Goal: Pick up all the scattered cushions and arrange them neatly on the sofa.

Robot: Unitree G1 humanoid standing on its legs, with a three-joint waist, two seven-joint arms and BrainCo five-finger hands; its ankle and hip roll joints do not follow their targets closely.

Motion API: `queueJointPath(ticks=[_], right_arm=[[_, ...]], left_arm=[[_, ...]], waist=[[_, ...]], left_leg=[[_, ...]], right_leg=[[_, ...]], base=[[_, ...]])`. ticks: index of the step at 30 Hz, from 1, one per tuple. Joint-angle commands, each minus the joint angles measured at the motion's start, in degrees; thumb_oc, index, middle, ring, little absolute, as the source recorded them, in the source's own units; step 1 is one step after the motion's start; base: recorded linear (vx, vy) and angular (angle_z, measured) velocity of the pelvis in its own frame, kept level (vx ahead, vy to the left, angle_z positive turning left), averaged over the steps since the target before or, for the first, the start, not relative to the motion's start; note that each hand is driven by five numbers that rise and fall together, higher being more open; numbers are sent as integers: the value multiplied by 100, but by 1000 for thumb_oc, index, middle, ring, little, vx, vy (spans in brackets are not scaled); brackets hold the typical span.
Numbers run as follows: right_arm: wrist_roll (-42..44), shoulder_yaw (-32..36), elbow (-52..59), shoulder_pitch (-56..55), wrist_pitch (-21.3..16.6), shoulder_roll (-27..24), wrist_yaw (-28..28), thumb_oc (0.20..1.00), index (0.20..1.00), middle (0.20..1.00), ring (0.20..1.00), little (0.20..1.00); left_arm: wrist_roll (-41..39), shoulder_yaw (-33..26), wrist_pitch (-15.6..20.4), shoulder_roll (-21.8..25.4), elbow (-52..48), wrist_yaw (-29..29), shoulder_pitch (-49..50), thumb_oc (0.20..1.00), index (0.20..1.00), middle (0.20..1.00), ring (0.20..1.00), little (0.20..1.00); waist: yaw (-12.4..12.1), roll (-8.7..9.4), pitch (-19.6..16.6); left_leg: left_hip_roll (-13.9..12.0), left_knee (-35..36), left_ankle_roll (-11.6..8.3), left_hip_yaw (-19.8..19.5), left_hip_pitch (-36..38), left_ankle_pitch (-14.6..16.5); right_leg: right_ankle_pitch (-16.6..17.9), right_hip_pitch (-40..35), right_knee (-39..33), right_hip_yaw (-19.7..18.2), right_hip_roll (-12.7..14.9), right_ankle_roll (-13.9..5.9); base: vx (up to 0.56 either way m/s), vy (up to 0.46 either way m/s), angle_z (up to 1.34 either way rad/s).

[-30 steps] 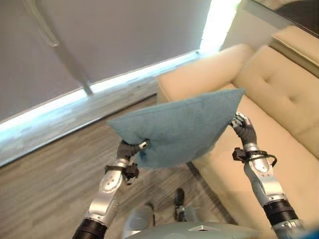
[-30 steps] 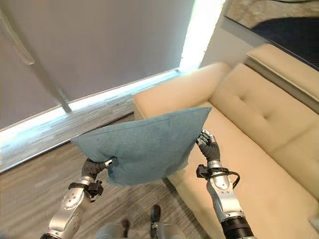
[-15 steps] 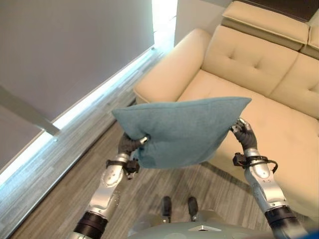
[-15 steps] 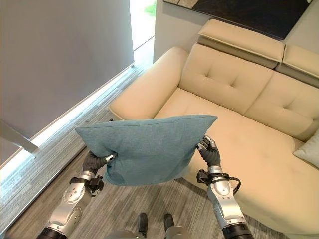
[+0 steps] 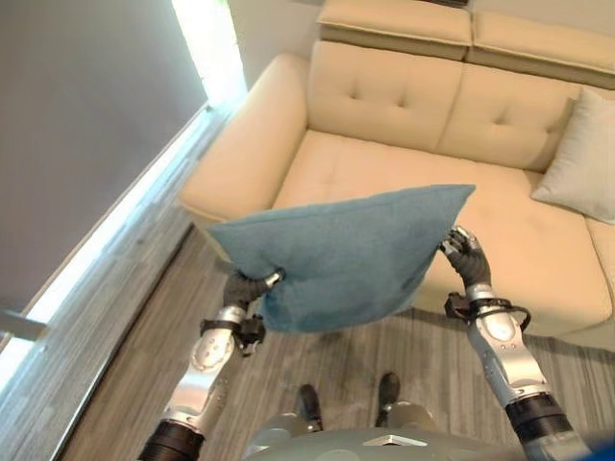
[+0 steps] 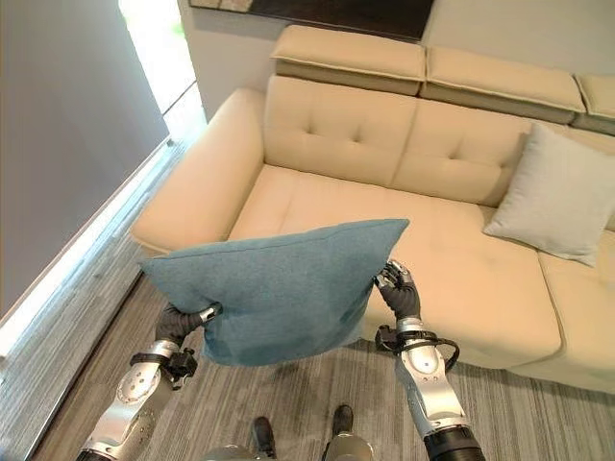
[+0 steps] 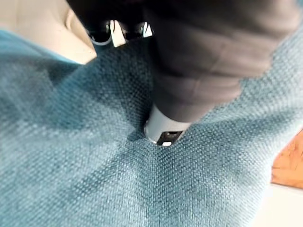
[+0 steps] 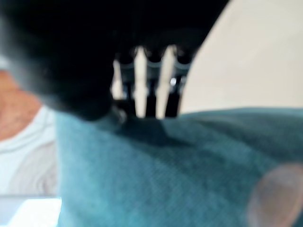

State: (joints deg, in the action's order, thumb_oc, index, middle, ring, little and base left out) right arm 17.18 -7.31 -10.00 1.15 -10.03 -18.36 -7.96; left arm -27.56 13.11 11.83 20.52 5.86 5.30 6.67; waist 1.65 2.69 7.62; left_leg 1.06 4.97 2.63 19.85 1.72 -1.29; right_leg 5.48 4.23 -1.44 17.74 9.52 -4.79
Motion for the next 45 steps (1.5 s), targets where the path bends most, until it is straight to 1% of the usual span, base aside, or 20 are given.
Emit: queueJointPath(ticks=[1,5,7,8,10,14,15,16,20,25,29,30,32,37,39,41,42,43,44,45], right_arm=[[-142,-86,294,514,-429,59,188,200,200,200,200,200],[-117,-10,383,360,-437,11,221,200,200,200,200,200],[-49,113,459,219,-482,-30,174,200,200,200,200,200],[-49,116,460,221,-482,-27,175,200,200,200,200,200],[79,161,473,185,-511,-129,90,200,200,200,200,200],[97,143,430,192,-468,-161,37,200,200,200,200,200],[96,150,420,171,-471,-156,27,200,200,200,200,200],[96,150,421,169,-471,-157,27,200,200,200,200,200],[92,97,325,200,-438,-139,10,200,200,200,200,200],[11,98,378,164,-426,-82,85,200,200,200,200,200],[-97,51,381,264,-409,12,126,200,200,200,200,200],[-107,46,407,312,-425,73,137,200,200,200,200,200],[-115,28,411,332,-421,102,144,200,200,200,200,200],[-142,-14,369,396,-392,84,146,200,200,200,200,200],[-124,34,417,318,-408,64,164,200,200,200,200,200],[-136,67,388,313,-444,36,145,200,200,200,200,200],[-126,103,383,251,-449,-69,133,200,200,200,200,200],[-126,103,386,246,-449,-71,134,200,200,200,200,200],[-62,153,397,191,-481,-132,108,200,200,200,200,200],[-61,157,397,192,-482,-132,109,200,200,200,200,200]], left_arm=[[94,100,528,-215,-676,-278,-451,200,200,200,200,200],[92,118,518,-256,-670,-291,-434,200,200,200,200,200],[31,172,509,-306,-682,-280,-471,200,200,200,200,200],[31,172,509,-303,-681,-279,-475,200,200,200,200,200],[-20,203,510,-313,-668,-206,-538,200,200,200,200,200],[-56,179,492,-344,-653,-135,-555,200,200,200,200,200],[-40,166,479,-349,-651,-110,-535,200,200,200,200,200],[-39,167,479,-349,-651,-109,-535,200,200,200,200,200],[-43,102,502,-365,-657,-58,-516,200,200,200,200,200],[-32,136,455,-298,-671,-158,-482,200,200,200,200,200],[-8,82,424,-176,-680,-182,-475,200,200,200,200,200],[2,25,436,-108,-682,-155,-465,200,200,200,200,200],[14,-1,437,-100,-660,-145,-464,200,200,200,200,200],[-70,-119,472,-132,-691,-114,-407,200,200,200,200,200],[-64,-56,491,-197,-638,-171,-431,200,200,200,200,200],[-43,-28,505,-249,-604,-181,-460,200,200,200,200,200],[-76,16,492,-297,-614,-257,-462,200,200,200,200,200],[-76,17,490,-298,-617,-257,-457,200,200,200,200,200],[-93,55,474,-313,-621,-257,-485,200,200,200,200,200],[-93,57,474,-313,-620,-256,-488,200,200,200,200,200]], waist=[[-77,18,-214],[-11,53,-253],[50,137,-205],[57,150,-218],[39,193,-92],[-48,300,-24],[-85,303,-31],[-87,309,-30],[-246,213,17],[-200,120,-103],[-251,59,-70],[-242,17,-14],[-246,8,2],[-176,7,47],[-76,53,23],[-63,50,6],[-19,97,-107],[-11,90,-105],[-17,160,-72],[-5,152,-71]], left_leg=[[-72,-518,-144,-563,237,1063],[-183,-779,-287,-578,278,1190],[-421,-1490,-516,-608,45,1243],[-410,-1498,-513,-614,12,1223],[-580,-2499,-689,-894,-387,931],[-306,-2487,-584,-1335,-822,1089],[-186,-2079,-558,-1557,-947,1050],[-179,-2056,-557,-1554,-930,1042],[75,-1593,-565,-2180,-1112,734],[39,-1217,-411,-2039,-722,749],[-24,-1086,-248,-1660,-454,866],[-78,-1018,-184,-1514,-348,904],[-91,-947,-173,-1425,-253,925],[-82,-729,-222,-1243,121,1072],[-63,-783,-265,-1362,213,1187],[-83,-844,-305,-1395,228,1244],[-182,-1119,-437,-1417,197,1326],[-192,-1146,-442,-1427,190,1344],[-317,-1812,-584,-1421,-75,1216],[-330,-1882,-591,-1439,-117,1246]], right_leg=[[-446,75,383,114,106,-328],[-570,-98,302,40,-31,-218],[-714,-308,168,-16,-168,-69],[-698,-287,160,-9,-156,-64],[-794,-466,86,-110,-300,128],[-858,-529,20,-243,-298,148],[-871,-552,12,-375,-338,106],[-875,-557,12,-378,-332,104],[-983,-656,91,-722,-468,93],[-1088,-653,349,-888,-411,45],[-1102,-325,1047,-939,-214,-136],[-985,-14,1556,-846,-148,-272],[-938,150,1665,-774,-104,-313],[-617,595,804,-44,-47,-282],[-610,422,484,-365,-198,-213],[-584,366,472,-444,-254,-192],[-610,159,332,-399,-296,-74],[-609,144,322,-388,-303,-70],[-691,-74,243,-371,-341,38],[-688,-76,235,-354,-351,45]], base=[[69,-94,-15],[115,-202,-15],[45,-208,16],[14,-144,15],[65,-173,20],[69,-37,-7],[122,20,-14],[126,40,-14],[128,71,-51],[149,139,-65],[87,123,-45],[82,74,-45],[92,33,-49],[168,-69,-46],[175,-109,27],[166,-150,47],[202,-222,35],[199,-321,32],[51,-149,42],[87,-248,56]])
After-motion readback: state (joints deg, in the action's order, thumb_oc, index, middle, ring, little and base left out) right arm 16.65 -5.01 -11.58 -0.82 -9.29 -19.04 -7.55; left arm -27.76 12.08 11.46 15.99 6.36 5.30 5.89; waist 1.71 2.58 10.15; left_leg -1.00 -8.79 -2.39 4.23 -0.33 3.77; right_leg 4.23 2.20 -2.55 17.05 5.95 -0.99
